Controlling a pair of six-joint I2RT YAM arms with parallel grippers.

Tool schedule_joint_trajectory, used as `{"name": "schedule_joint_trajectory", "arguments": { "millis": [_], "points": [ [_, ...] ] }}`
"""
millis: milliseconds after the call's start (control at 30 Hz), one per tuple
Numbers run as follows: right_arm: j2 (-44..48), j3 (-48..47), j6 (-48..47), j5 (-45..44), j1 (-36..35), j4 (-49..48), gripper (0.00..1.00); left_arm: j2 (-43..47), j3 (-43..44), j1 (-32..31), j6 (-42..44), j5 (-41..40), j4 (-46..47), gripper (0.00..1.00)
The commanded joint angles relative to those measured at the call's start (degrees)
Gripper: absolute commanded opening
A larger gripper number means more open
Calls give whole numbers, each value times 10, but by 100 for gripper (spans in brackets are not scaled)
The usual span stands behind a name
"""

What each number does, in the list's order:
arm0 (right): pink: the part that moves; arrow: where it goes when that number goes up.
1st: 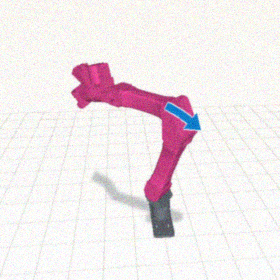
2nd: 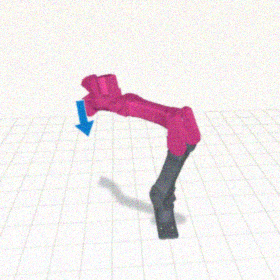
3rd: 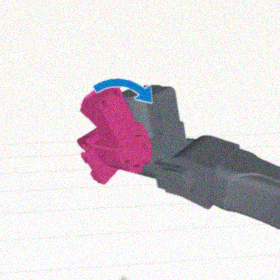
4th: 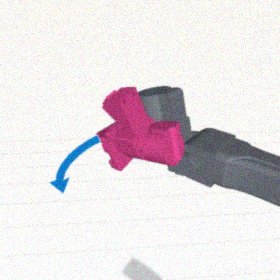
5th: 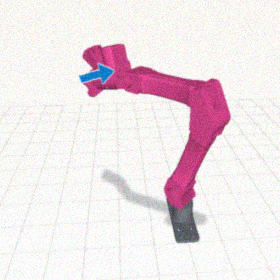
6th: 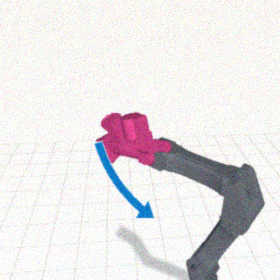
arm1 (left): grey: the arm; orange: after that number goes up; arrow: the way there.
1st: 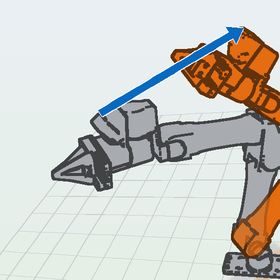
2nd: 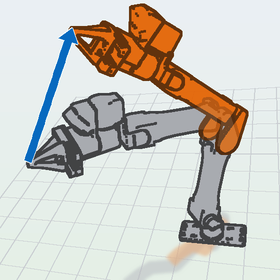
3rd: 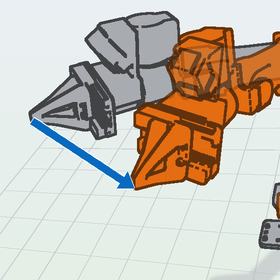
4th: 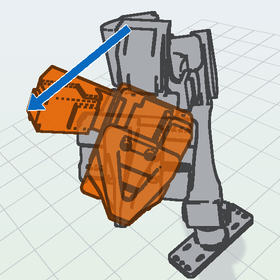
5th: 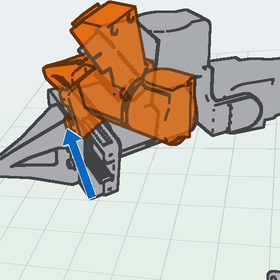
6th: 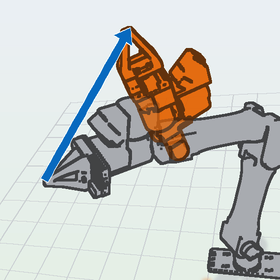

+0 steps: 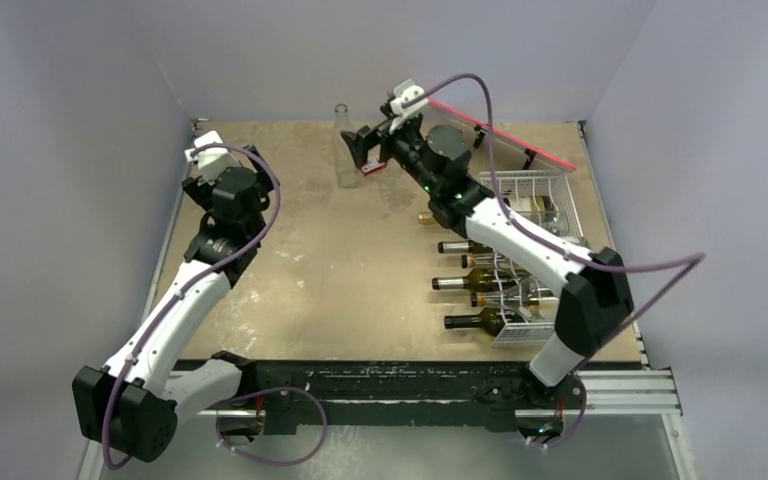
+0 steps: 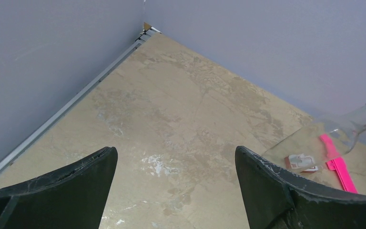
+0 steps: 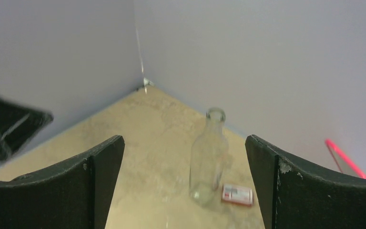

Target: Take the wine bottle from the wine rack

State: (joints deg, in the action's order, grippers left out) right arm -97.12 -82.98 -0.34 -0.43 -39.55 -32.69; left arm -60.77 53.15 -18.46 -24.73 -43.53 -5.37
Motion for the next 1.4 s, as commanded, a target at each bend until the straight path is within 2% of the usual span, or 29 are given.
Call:
{"name": "schedule_joint_trajectory", "arguments": {
  "millis": [0,233,400,667,767,1100,1367],
  "points": [
    [108,77,-8,20,-3,67,100,15,7,-1,11,-5,25,93],
    [294,182,-56,-17,-3,201,100,28,7,-2,9,6,26,94],
    [385,160,-91,-70,-3,355,100,27,11,-1,3,25,23,94],
    [473,150,-95,-83,-3,497,100,25,11,-2,-8,44,22,94],
    [470,128,-151,-109,-3,539,100,22,13,-3,-8,47,21,94],
    [332,95,-339,-22,-3,658,100,34,17,-3,0,45,19,94],
    [230,98,-398,-75,-1,686,97,27,18,-3,-4,57,18,94]
  ]
}}
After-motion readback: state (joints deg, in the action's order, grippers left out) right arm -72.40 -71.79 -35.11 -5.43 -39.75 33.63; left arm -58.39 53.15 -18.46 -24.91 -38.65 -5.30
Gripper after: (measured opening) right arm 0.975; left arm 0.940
